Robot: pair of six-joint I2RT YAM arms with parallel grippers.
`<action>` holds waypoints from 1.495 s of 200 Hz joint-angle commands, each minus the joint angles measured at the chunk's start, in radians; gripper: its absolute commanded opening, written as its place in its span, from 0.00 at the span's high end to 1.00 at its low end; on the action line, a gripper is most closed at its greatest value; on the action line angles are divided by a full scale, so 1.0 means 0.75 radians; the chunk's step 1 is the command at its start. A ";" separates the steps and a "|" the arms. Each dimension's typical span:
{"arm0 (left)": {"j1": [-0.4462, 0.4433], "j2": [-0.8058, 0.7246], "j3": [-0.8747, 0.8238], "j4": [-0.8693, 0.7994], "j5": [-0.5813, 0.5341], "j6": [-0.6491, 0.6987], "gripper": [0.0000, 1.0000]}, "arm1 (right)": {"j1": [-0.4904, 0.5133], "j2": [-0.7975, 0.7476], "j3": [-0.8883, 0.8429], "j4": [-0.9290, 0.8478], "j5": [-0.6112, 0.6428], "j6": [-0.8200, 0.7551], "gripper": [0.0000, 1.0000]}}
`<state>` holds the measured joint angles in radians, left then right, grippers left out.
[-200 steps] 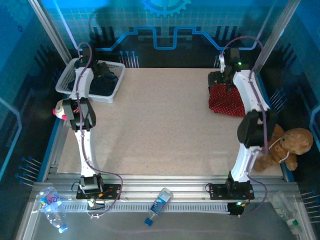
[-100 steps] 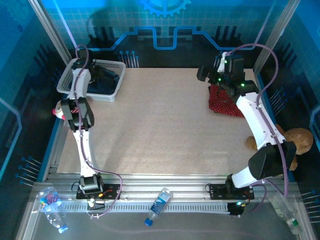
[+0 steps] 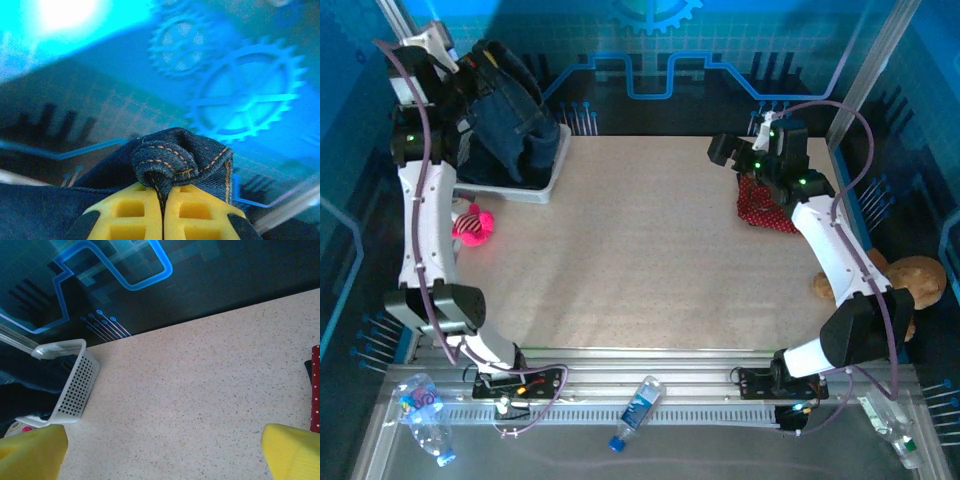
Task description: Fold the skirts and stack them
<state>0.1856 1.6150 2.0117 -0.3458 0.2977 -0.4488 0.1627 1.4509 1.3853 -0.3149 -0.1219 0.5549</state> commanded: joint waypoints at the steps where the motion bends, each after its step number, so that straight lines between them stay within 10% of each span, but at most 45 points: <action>1: -0.058 -0.041 0.072 0.090 0.168 -0.035 1.00 | 0.008 -0.032 -0.027 0.063 -0.017 0.027 0.00; 62: -0.179 -0.106 0.145 0.081 0.341 -0.079 1.00 | 0.010 -0.079 -0.198 0.392 -0.297 -0.088 0.00; 141: -0.346 -0.137 -0.064 0.112 0.396 -0.163 1.00 | 0.293 0.020 -0.210 0.509 -0.645 -0.819 0.00; 174: -0.396 -0.153 -0.239 0.198 0.420 -0.231 1.00 | 0.407 0.125 -0.243 0.535 -0.473 -1.082 0.00; 245: -0.402 -0.170 -0.362 0.208 0.427 -0.264 1.00 | 0.524 0.486 0.001 0.845 -0.473 -0.914 0.03; 272: -0.395 -0.171 -0.353 0.152 0.417 -0.220 1.00 | 0.552 0.482 -0.033 1.009 -0.369 -0.902 0.57; 284: -0.380 -0.187 -0.331 0.066 0.397 -0.154 1.00 | 0.536 0.401 -0.083 0.998 -0.295 -0.930 0.98; 299: -0.343 -0.239 -0.328 -0.027 0.336 -0.061 1.00 | 0.464 0.251 -0.172 0.951 -0.345 -0.903 1.00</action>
<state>-0.1070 1.5234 1.7378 -0.2924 0.5827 -0.6022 0.5636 1.8065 1.3277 0.3328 -0.4030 -0.1318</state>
